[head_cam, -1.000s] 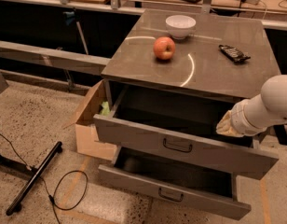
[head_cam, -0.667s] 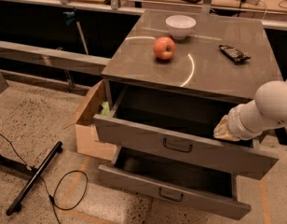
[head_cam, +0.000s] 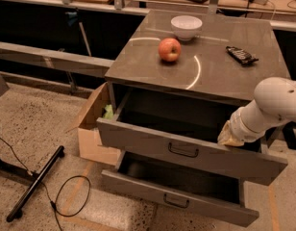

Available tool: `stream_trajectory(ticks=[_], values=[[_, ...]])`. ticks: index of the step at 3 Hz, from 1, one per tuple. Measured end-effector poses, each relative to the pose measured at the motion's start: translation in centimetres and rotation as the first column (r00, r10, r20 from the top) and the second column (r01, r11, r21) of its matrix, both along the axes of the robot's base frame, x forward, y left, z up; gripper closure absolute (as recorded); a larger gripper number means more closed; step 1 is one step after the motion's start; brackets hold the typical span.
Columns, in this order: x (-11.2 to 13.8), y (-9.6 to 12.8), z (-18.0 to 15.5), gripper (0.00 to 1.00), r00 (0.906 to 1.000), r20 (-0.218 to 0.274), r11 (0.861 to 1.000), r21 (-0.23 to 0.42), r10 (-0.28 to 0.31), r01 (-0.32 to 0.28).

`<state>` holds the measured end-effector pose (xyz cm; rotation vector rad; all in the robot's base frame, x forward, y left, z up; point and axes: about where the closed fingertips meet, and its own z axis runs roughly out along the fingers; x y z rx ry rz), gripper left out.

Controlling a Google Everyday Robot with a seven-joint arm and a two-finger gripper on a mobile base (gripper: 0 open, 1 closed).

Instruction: Open top drawer

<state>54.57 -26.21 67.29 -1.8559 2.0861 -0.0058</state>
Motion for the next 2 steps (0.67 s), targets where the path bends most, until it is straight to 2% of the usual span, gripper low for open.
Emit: stream_trajectory(ticks=[1,2], values=[[-2.1,-0.7,-0.3,1.0,0.9891,-0.147,0.999,-0.029,0.009,-0.013],[-4.4,-1.5,-0.1,1.0,0.975,-0.222,0.999,-0.047,-0.001,-0.009]])
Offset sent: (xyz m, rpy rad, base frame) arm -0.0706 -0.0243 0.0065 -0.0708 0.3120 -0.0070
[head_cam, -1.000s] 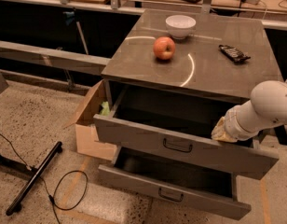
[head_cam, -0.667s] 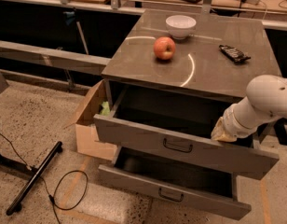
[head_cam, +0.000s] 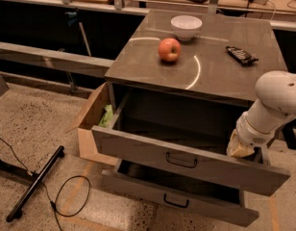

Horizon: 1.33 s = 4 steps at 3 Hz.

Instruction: Open top drawer

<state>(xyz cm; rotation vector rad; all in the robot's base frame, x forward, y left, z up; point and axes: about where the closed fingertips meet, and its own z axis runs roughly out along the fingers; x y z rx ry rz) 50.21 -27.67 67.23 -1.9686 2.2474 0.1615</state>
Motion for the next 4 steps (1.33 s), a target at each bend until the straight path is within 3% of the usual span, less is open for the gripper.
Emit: stream_trajectory(ticks=[1,2,4], values=[[-3.1,-0.5,0.5,1.0,0.9966,-0.081,1.0,-0.019,-0.015,0.014],[-6.9,-0.7,0.7,1.0,0.9827,-0.181,0.999,-0.03,-0.04,0.035],[-14.5,-1.0,2.3,1.0,0.927,-0.365,0.996,-0.054,-0.086,0.071]])
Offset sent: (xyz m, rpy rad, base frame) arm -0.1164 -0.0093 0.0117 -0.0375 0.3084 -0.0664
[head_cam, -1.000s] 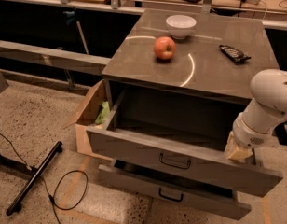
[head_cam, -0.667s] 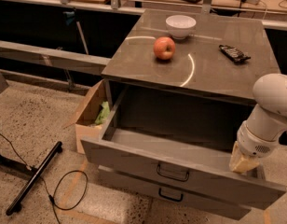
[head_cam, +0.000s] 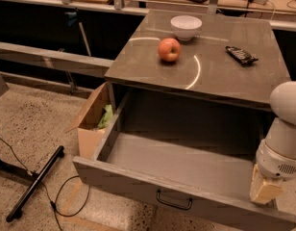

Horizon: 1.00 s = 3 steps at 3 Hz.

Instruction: Open top drawer

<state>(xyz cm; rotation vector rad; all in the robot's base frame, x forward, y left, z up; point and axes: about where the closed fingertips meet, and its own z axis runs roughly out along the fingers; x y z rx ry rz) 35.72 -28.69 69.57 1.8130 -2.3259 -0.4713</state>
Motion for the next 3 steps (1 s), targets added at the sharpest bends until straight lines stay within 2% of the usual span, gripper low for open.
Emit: stream_trajectory(ticks=[1,2,3], values=[[-3.0,0.5,1.2,1.0,0.9975,-0.068,1.0,-0.002,-0.018,0.018],[-3.1,1.2,1.8,1.0,0.9983,-0.055,1.0,-0.007,-0.02,0.02],[-1.3,1.1,2.9,1.0,0.9995,0.023,0.999,-0.027,-0.021,0.022]])
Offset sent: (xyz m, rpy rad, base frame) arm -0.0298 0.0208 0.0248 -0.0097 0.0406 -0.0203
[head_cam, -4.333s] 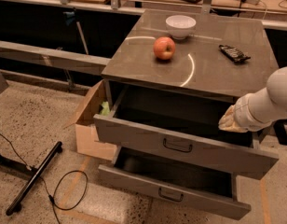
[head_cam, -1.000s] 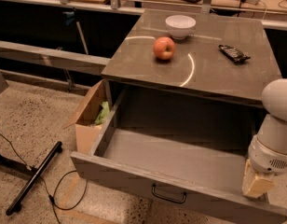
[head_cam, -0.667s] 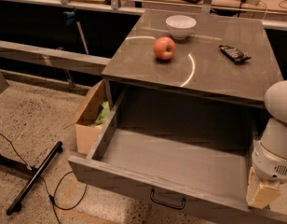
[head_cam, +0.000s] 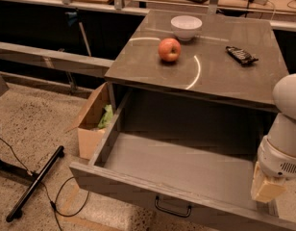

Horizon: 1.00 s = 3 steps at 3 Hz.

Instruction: Open top drawer

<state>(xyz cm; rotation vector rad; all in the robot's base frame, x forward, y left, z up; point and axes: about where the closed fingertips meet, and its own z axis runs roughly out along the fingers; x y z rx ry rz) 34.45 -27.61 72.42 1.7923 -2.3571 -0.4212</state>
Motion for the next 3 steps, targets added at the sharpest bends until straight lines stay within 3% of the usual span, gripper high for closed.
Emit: stream_trajectory(ticks=[1,2,3], values=[[3.0,-1.1,2.1,1.0,0.9939,0.109,0.999,-0.047,0.011,-0.006],[5.6,-4.4,4.7,1.0,0.9779,0.209,0.988,-0.154,0.011,0.021],[8.3,-8.7,7.9,1.0,0.9489,0.311,0.955,-0.293,0.055,0.04]])
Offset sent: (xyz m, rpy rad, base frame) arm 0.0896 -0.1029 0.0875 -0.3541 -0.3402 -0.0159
